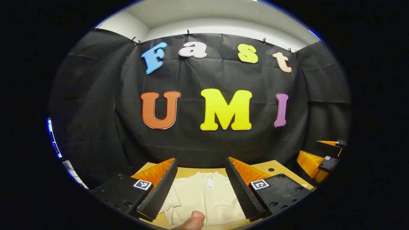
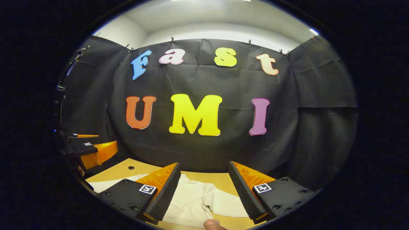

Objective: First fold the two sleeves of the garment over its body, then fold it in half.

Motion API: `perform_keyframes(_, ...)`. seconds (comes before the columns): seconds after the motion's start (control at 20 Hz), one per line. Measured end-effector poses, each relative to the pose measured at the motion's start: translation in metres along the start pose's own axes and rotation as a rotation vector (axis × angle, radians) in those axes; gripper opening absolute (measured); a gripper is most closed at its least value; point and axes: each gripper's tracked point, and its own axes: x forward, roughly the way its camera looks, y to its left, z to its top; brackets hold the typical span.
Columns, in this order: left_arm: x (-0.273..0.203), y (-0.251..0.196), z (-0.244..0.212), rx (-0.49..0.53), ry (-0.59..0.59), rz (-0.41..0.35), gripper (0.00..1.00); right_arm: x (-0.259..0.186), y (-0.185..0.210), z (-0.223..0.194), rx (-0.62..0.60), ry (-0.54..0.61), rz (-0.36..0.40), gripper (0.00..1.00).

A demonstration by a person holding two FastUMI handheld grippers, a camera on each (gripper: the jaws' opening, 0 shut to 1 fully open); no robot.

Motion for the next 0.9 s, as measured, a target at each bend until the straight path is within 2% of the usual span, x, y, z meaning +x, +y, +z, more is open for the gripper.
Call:
perform_keyframes(0.45,-0.002,-0.004,-0.008,0.021,0.008,0.03,0.96,-0.003,-0.012,-0.006,0.031,0.005,-0.009,0.94)
perform_keyframes(0.9,-0.007,-0.009,-0.009,0.013,0.005,0.016,0.96,-0.007,-0.01,-0.004,0.001,-0.005,0.012,0.94)
